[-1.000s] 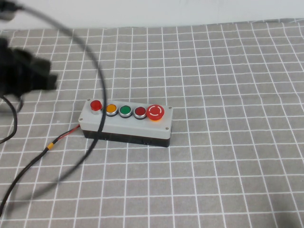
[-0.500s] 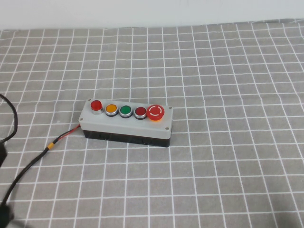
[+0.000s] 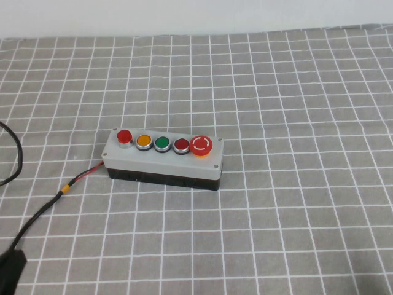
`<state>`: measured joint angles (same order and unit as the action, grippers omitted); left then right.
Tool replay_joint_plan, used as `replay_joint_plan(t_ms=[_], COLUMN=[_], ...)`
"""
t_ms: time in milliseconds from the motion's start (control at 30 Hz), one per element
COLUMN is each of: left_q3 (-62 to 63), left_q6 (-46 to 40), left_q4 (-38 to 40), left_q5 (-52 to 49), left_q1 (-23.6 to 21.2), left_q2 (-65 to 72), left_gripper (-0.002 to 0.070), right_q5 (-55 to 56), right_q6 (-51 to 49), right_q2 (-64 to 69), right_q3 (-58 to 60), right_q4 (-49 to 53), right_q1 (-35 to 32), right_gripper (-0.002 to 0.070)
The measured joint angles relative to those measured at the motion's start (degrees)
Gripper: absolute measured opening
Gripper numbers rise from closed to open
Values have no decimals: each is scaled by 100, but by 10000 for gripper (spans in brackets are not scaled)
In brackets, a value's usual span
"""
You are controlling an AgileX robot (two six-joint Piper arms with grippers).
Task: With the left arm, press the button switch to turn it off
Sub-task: 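Press the lit red button on the button box to turn it off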
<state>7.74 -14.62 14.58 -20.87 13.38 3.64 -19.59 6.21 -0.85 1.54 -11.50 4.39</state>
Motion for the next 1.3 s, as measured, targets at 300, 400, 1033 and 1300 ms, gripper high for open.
replay_joint_plan(t_ms=[300,400,1033,1300], left_q3=[-353,-353,-919,-919], left_q6=[29,295,161,625], left_q4=[0,0,-450,-765], left_q5=[32,178,2522,1377], left_q1=[0,0,-354,-489], left_q2=[0,0,0,0], left_gripper=[-4,-4,-4,-4], right_q5=[0,0,0,0], right_q6=[0,0,0,0], right_q2=[0,0,0,0], right_q3=[0,0,0,0], right_q4=[0,-10,-10,-10], right_q1=[0,0,0,0], right_gripper=[-17,-17,-17,-17])
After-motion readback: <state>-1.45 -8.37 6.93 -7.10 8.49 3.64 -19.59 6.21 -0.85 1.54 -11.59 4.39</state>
